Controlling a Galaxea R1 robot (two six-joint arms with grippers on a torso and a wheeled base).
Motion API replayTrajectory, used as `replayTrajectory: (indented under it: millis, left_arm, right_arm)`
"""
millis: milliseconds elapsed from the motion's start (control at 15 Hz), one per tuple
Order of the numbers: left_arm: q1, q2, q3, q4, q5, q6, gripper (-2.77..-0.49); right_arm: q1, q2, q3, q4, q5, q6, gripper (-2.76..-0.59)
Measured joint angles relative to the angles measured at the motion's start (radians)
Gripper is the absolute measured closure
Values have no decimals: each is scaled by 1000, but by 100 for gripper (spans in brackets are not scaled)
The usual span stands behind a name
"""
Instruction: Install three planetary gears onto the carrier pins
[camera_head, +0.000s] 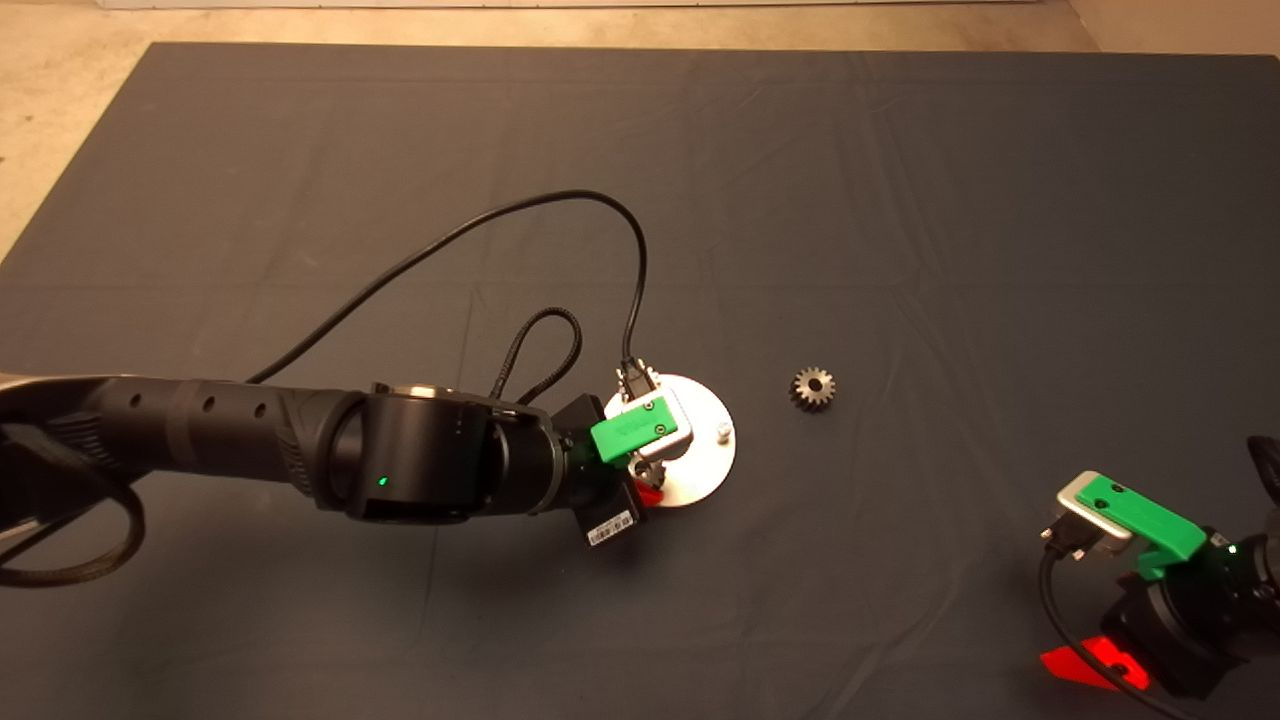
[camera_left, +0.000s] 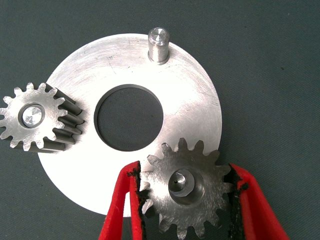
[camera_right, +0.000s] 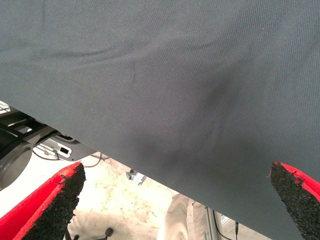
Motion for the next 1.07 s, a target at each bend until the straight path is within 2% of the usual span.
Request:
replayTrajectory:
  millis: [400, 600, 867, 1067]
  left_arm:
    - [12, 0, 2, 12, 0, 0, -65]
    - [31, 0, 5, 43, -16, 0, -65]
    - [31, 1, 6, 46, -15, 0, -65]
    - [31, 0, 5, 46, -16, 1, -65]
  right_arm:
    - [0, 0, 0, 0, 0, -1, -275]
    - [0, -17, 0, 1, 1, -16, -275]
    - [0, -31, 0, 6, 1, -24, -275]
    - [0, -55, 0, 7, 1, -50, -275]
